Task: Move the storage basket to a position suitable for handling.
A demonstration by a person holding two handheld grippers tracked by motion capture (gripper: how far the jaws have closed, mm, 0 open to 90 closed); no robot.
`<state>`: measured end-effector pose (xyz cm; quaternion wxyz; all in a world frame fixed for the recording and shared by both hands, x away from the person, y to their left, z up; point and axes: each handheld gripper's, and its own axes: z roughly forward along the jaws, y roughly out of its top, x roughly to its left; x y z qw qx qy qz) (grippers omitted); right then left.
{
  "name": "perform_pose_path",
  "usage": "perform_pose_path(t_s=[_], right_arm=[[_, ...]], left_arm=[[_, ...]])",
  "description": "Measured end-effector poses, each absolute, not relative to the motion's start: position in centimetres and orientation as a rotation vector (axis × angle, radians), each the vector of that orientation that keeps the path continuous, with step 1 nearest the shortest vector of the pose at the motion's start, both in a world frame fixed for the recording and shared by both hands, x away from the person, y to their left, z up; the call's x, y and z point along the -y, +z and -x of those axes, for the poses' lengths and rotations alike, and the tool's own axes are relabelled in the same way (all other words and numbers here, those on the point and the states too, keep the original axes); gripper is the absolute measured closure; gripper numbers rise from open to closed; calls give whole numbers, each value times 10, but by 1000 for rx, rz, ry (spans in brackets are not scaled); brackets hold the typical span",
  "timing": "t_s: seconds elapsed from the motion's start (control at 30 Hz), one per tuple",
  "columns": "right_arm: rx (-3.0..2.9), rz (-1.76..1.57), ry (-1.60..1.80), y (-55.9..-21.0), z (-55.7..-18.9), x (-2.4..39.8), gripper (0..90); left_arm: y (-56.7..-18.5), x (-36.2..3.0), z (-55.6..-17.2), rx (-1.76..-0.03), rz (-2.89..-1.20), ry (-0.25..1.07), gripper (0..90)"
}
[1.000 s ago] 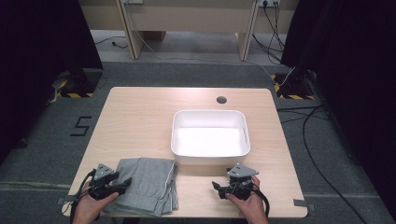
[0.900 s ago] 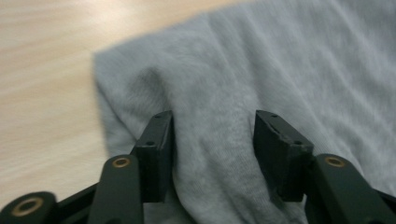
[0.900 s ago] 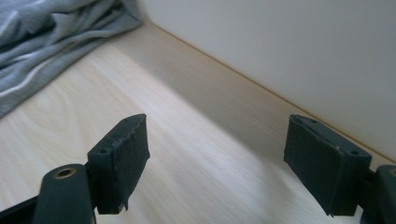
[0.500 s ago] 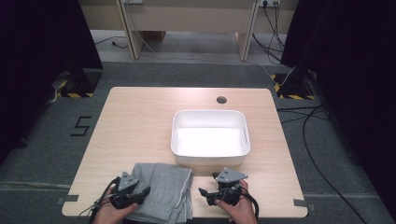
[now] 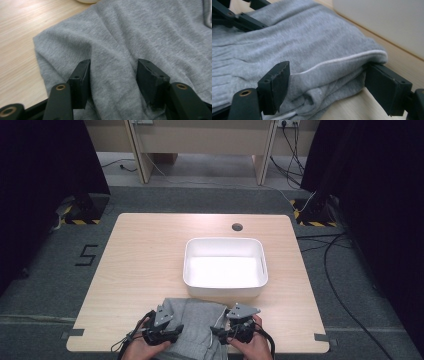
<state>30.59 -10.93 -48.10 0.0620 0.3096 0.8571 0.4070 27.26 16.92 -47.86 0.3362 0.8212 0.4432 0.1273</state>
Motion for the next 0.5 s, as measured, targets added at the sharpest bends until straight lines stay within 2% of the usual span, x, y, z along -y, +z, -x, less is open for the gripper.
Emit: perform_pose_path(t_s=[0.5], right_arm=[[-2538, -1014, 1163, -481, -322, 144, 226]], left_arm=[[-481, -137, -297, -1115, -2125, 298, 412]])
